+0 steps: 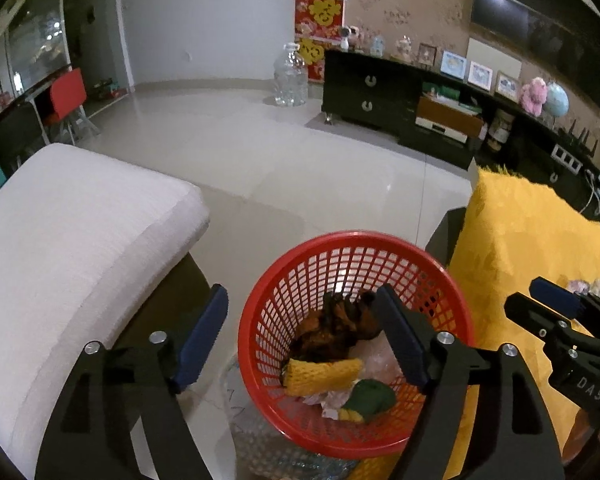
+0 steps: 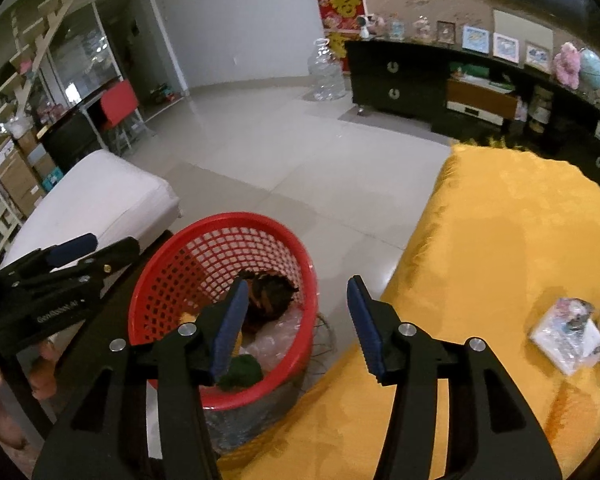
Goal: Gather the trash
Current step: 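Carry foam net and green item over the red wastebasket and open both tools, then move both tools back over the table toward the orange foam sleeve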
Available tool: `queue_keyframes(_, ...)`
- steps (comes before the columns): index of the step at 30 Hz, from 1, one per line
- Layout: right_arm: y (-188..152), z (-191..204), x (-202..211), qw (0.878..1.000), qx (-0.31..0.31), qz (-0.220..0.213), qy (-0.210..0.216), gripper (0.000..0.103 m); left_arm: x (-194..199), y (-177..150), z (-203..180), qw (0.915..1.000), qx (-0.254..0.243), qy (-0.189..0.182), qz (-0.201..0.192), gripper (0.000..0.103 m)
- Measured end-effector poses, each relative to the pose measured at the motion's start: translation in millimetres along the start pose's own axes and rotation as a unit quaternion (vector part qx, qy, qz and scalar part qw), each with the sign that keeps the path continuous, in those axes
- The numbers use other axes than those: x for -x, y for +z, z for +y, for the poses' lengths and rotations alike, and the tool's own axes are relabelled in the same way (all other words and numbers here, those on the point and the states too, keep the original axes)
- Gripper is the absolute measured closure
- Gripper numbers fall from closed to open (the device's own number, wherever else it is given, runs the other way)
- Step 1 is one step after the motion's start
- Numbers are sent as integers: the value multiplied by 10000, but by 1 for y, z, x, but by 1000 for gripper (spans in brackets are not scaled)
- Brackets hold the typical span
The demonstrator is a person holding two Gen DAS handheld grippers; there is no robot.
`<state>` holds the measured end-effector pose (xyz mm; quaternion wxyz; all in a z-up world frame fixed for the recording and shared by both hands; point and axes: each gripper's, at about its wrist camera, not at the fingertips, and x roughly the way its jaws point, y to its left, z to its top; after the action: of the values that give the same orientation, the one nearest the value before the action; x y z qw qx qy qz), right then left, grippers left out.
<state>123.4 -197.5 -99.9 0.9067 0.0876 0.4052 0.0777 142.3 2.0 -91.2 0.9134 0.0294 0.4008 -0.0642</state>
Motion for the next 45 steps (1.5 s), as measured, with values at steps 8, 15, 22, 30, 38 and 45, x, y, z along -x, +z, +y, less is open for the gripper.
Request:
queue_keyframes(8,6,3,38,9988,166,-410,-208,46,21,8,-11,9995,-2,-201,-232,23)
queue_keyframes(15,5,9,75,9963,249,-755,-316,35,39,12,-26,9983,-5,-442,-378,22)
queue_keyframes(22,4,-17,115,9935,-61,-988,-566,27,58,13,-49,9965,-131,-608,-557,19)
queue_keyframes(30,-12,-80,162,9825,-557,-1237,-1274,26,68,10,-78,9942,-268,-886,-551,19)
queue_keyframes(38,-46,-135,195,9662,-1030,-1336,-1950,17,66,5,-108,9933,-349,-1001,-471,18)
queue_keyframes(45,-72,-168,200,9585,-1448,-1220,-2132,17,62,-6,-146,9901,-719,-1154,-361,18)
